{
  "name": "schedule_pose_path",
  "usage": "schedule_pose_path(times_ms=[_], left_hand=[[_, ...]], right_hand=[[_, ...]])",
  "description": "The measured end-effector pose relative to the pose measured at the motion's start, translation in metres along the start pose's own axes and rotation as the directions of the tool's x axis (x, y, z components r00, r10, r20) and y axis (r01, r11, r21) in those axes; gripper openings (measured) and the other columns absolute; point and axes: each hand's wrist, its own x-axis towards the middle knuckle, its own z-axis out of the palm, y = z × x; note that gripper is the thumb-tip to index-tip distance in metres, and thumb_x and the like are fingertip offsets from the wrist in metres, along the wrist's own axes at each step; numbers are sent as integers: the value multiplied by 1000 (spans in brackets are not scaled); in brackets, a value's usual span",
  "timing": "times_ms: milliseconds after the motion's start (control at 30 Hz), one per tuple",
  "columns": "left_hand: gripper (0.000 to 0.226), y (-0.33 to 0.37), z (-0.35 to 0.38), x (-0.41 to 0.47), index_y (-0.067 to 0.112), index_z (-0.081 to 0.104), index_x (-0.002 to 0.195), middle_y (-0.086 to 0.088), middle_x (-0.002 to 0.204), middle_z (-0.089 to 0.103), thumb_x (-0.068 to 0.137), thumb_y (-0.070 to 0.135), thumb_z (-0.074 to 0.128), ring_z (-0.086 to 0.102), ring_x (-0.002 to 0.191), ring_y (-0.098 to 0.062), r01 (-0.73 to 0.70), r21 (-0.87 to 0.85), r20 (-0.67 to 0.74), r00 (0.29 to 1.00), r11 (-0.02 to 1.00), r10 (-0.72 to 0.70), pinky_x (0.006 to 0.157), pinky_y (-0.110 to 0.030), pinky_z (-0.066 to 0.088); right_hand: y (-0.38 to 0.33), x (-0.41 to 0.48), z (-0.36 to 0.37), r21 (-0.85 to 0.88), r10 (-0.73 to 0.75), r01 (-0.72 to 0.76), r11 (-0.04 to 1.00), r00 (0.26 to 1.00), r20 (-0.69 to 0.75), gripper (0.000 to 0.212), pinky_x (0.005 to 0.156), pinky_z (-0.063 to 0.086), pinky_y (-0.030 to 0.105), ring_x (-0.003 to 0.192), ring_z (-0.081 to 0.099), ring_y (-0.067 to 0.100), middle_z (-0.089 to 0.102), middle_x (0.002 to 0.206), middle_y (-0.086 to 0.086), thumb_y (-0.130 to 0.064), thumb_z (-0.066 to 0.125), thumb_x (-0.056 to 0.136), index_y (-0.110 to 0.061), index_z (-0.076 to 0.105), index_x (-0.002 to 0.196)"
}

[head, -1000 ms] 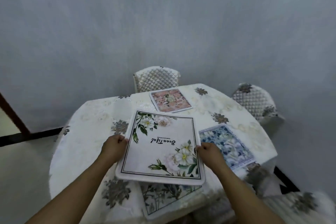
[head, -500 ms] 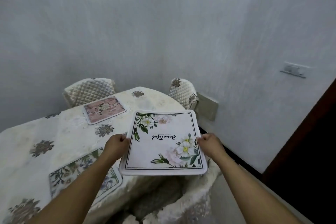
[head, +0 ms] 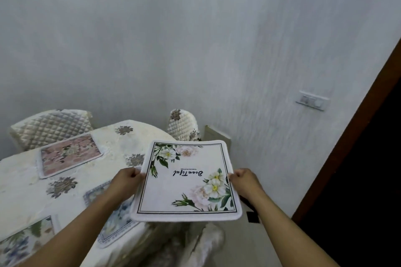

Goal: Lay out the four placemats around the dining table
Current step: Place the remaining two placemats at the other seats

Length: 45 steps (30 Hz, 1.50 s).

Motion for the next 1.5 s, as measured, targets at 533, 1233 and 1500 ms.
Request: schedule_pose_path(times_ms=[533,1233,1500], left_hand=[[30,151,142,137,10,64,66,-3,61,62,91,27,62,51,56,-17,55,-54,-86,994,997,-59,53,-27,35],[39,134,155,287,15,50,55,4,50,46,91,20,65,40,49,-14,284,-287,-430,815,915,-388,53,-27,30],[33,125,142,373,14,52,61,0,53,48,92,25,62,44,48,-17,330,-425,-418,755,843,-506,50,-29,37]], right_hand=[[53,240,-101,22,-27,24,999,990,142,29,56,43,21,60,63,12,73,72,5,-30,59,86,-7,68,71],[-87,528,7,-120,-337,466,876,772,538,32,58,38,26,64,55,18,62,65,4,-28,57,89,-12,55,60],[-178,633,68,-180,-409,618,765,682,606,31,63,40,27,74,62,26,65,74,9,-31,56,91,-9,64,71]])
